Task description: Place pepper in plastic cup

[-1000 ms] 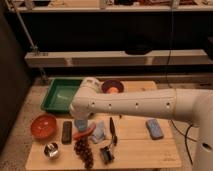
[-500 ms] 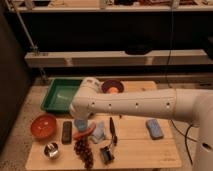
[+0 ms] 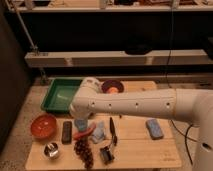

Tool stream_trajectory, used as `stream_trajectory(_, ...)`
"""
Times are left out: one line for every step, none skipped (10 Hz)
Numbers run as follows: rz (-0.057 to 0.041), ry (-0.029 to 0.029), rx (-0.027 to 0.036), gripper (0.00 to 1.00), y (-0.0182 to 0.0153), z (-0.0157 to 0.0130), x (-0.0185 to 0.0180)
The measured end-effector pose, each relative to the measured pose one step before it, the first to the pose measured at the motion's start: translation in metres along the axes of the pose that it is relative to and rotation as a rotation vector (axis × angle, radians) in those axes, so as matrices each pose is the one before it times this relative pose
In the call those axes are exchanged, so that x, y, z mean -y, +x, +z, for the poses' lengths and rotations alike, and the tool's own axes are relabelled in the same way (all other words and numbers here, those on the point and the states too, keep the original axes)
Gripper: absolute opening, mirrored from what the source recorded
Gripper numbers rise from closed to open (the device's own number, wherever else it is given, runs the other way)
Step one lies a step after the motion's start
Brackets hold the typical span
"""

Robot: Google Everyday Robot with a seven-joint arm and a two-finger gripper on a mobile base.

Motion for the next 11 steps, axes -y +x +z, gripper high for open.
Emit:
stream_trajectory(0.00808, -0.00985, 0.00288, 0.07, 0.00227, 0.00033, -0.00105)
stream_trajectory(0.03429, -0.01928, 0.03822, 0.07, 0.00081, 0.00363, -0.00178)
stream_trajectory(0.09804, -0.03101, 0.05932, 0.07, 0.00316, 0.00564, -0.01039)
stream_trajectory(0.12369, -0.02221, 0.0448, 0.07, 0.00236, 0.00349, -0.00953)
stream_trajectory(0.12715, -0.00851, 0.03711, 0.07, 0.00413, 0.00088, -0.01107)
stream_trajectory(0.1046, 0.00223, 0.02465, 0.07, 0.00551, -0.00176, -0.00886)
stream_trajectory(0.07595, 0.00102, 0.01789, 0.07, 0.00457, -0.00143, -0.00613)
stream_trajectory(0.02772, 0.00093, 0.00752, 0.07, 0.00092, -0.0004, -0.00131)
stream_trajectory(0.01114, 0.00076, 0.00252, 0.07, 0.0006, -0.00053, -0.00052)
stream_trajectory(0.00301, -0.00269, 0.00059, 0.07, 0.00085, 0.0002, 0.00013)
stream_trajectory(0.00481, -0.00619, 0.00104, 0.07, 0.00105, 0.0004, 0.00013)
